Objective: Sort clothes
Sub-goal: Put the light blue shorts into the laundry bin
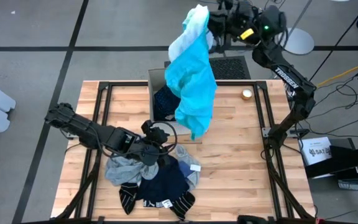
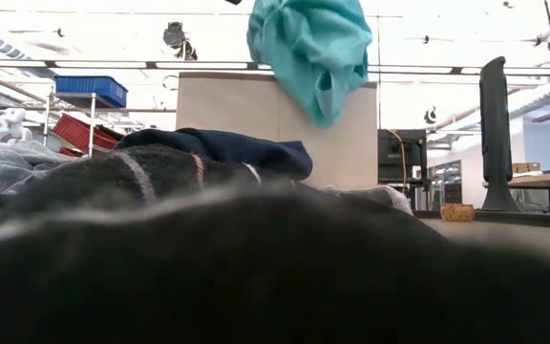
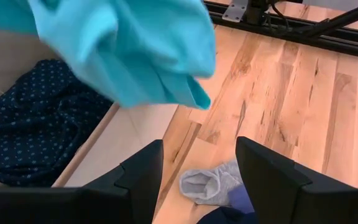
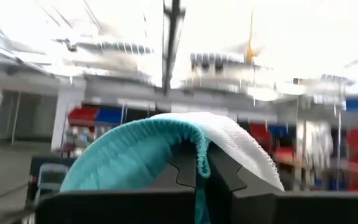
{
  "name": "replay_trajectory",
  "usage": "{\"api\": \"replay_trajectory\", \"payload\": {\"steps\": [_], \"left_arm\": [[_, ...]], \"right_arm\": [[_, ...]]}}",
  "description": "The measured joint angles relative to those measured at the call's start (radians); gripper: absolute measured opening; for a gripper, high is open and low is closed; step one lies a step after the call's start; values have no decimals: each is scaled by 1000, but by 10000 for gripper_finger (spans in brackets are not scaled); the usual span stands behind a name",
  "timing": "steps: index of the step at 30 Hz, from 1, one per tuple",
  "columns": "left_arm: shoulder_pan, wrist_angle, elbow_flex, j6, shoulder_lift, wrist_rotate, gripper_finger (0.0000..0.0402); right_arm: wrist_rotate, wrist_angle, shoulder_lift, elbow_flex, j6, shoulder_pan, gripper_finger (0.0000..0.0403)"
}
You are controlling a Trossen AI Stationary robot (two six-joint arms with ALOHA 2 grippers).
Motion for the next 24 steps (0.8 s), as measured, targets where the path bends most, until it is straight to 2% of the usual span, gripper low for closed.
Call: {"api": "replay_trajectory", "payload": {"steps": [4, 7, 11, 17, 24], "left_arm": [[1, 1, 1, 0, 19, 0, 212], [1, 0, 1, 4, 44, 0, 212], [8, 2, 1, 30, 84, 20, 212], [23, 1, 1, 34, 111, 139, 212], [-6, 2, 1, 27, 103, 156, 212]], "right_arm": [[72, 171, 2, 0, 108, -8, 0], [101, 211, -1, 1, 124, -7, 0], [103, 146, 9, 1, 96, -6, 0], [101, 30, 89, 0, 92, -5, 0], [-22, -37, 215, 0, 112, 43, 0]]}}
